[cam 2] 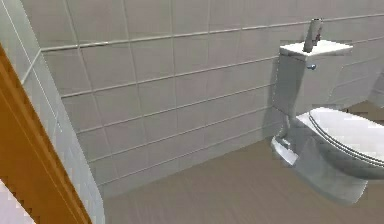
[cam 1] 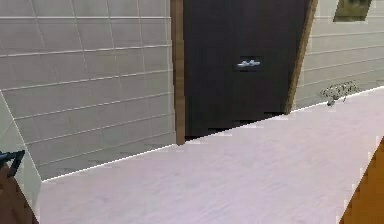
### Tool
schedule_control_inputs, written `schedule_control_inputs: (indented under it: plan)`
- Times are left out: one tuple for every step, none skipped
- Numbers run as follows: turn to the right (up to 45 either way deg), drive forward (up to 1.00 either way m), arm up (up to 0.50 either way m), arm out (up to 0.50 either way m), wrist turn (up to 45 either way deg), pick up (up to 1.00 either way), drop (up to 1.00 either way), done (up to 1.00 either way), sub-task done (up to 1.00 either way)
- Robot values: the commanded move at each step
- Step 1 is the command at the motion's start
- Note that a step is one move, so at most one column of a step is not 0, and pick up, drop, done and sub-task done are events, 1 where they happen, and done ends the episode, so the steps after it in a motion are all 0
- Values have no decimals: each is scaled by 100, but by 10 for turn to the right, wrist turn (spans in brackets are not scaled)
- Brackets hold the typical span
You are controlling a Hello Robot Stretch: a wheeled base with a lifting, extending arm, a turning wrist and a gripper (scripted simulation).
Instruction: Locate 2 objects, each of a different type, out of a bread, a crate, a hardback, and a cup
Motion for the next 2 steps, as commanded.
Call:
schedule_control_inputs:
  plan:
    - [0, 25, 0, 0, 0, 0, 0, 0, 0]
    - [0, 35, 0, 0, 0, 0, 0, 0, 0]
